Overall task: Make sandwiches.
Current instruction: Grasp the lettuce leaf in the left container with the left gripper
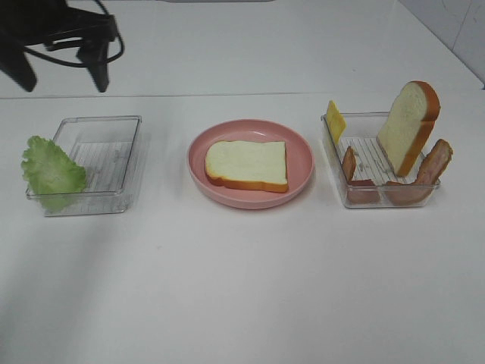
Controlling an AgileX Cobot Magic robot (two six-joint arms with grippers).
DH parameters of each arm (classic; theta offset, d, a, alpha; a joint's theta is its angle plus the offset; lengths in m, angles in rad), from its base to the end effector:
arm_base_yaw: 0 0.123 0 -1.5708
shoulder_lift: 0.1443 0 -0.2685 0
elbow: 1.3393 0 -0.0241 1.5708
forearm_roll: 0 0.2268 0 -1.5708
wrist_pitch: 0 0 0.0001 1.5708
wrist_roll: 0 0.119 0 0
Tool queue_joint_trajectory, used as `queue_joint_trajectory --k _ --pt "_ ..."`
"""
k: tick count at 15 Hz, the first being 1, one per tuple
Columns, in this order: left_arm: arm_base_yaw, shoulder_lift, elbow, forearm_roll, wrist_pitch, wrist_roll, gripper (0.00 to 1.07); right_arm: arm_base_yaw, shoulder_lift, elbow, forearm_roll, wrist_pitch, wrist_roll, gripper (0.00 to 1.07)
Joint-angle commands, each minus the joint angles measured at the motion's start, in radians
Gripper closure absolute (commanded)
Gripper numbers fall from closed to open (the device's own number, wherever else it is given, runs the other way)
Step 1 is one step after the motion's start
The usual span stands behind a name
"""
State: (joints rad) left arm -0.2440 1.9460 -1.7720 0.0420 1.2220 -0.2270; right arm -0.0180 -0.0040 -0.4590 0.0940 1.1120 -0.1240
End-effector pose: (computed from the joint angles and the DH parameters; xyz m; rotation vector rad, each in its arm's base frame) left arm 0.3816 -0.0902 0.2456 0.0376 2.8769 -0.0306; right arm 0.0155 0.0097 0.2366 -0.1180 2.1255 0.0306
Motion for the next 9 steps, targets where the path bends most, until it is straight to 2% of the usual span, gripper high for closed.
queue_joint_trajectory --k 1,2,5,7,9 --pt "0.059 -0.027 0.062 0.020 0.092 0.026 0.21 -0.005 0.000 0.005 0.002 -0.006 -0.003 0.11" --pt "0.078 -0.018 0.062 0.032 0.092 0.045 0.21 -0.005 0.000 0.005 0.002 -0.006 -0.003 0.11" --pt "0.087 0.023 0.062 0.046 0.092 0.050 0.21 -0.005 0.000 0.005 0.002 -0.006 -0.003 0.11" --pt "0.088 0.076 0.061 0.064 0.092 0.088 0.22 -0.005 0.000 0.005 0.002 -0.006 -0.003 0.11" --pt "0.102 0.105 0.057 0.070 0.092 0.092 0.22 -0.005 0.000 0.005 0.002 -0.006 -0.003 0.11"
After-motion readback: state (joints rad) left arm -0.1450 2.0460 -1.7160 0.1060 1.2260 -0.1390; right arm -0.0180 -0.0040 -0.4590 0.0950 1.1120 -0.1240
